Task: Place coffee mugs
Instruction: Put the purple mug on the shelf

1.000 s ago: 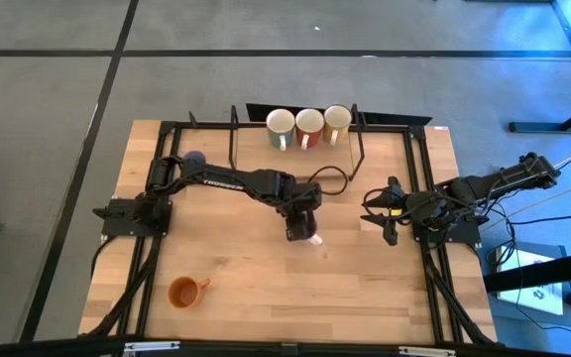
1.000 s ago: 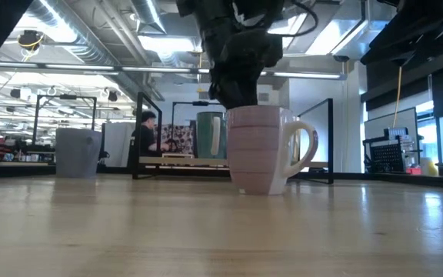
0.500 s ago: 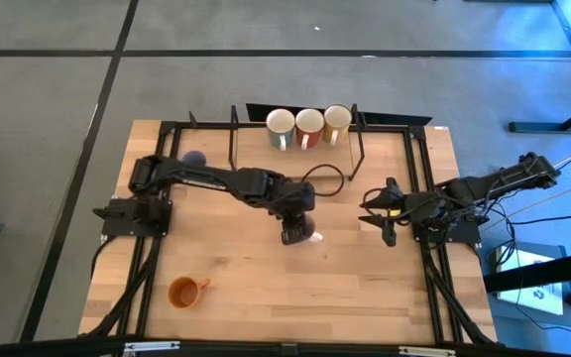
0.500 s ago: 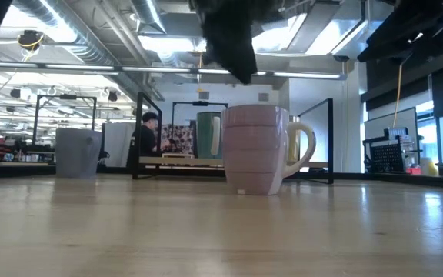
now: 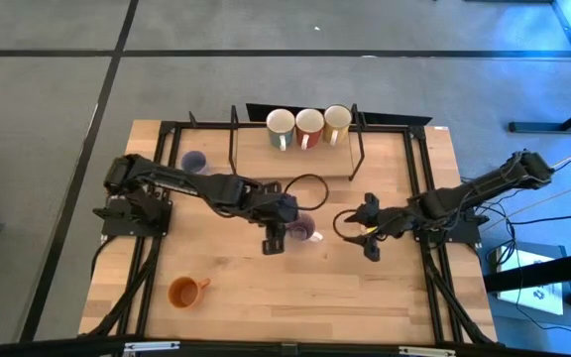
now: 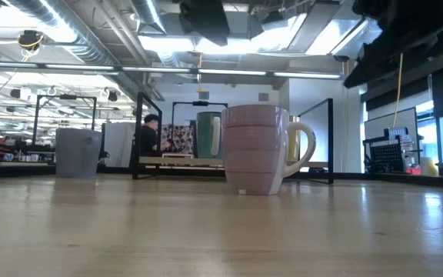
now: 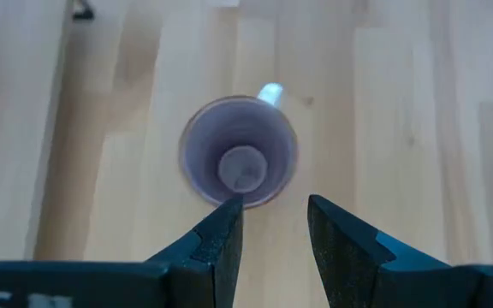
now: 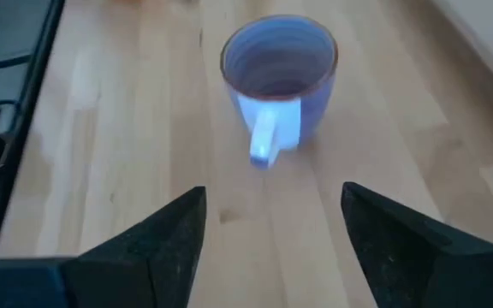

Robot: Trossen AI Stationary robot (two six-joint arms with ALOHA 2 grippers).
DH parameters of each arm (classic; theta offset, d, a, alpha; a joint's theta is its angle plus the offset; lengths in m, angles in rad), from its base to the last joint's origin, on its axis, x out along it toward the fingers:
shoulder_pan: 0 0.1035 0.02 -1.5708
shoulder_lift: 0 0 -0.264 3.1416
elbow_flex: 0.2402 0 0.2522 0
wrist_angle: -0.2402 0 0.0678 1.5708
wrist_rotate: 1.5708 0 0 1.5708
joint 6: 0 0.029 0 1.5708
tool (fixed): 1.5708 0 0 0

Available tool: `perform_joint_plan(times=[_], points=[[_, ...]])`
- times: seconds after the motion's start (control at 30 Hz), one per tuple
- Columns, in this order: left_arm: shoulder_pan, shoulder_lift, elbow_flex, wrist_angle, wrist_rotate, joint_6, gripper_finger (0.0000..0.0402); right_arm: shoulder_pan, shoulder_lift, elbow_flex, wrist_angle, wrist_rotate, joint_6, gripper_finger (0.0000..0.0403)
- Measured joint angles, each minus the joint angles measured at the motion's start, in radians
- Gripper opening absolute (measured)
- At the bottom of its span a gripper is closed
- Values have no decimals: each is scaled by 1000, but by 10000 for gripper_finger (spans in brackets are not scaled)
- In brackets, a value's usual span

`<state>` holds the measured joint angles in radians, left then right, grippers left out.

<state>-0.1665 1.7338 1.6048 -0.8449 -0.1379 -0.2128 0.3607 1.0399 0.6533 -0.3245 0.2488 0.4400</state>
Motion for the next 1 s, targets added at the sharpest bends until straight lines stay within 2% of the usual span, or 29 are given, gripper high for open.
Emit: perform_joint_plan(times=[0.27,0.47,0.6,0.8,1.0], points=[[-30,-269,-312,109,20,-45,128,0,234,0,215,29,31,261],[-66,-450,-478,131,-10,-99,128,0,403,10,311,47,154,246],[-77,-510,-521,125,-22,-119,128,-1,476,12,422,76,183,222],[-86,-525,-527,119,-31,-117,128,-1,560,10,478,155,231,181],[-85,-524,-527,108,-30,-91,128,-1,581,10,510,172,236,100]])
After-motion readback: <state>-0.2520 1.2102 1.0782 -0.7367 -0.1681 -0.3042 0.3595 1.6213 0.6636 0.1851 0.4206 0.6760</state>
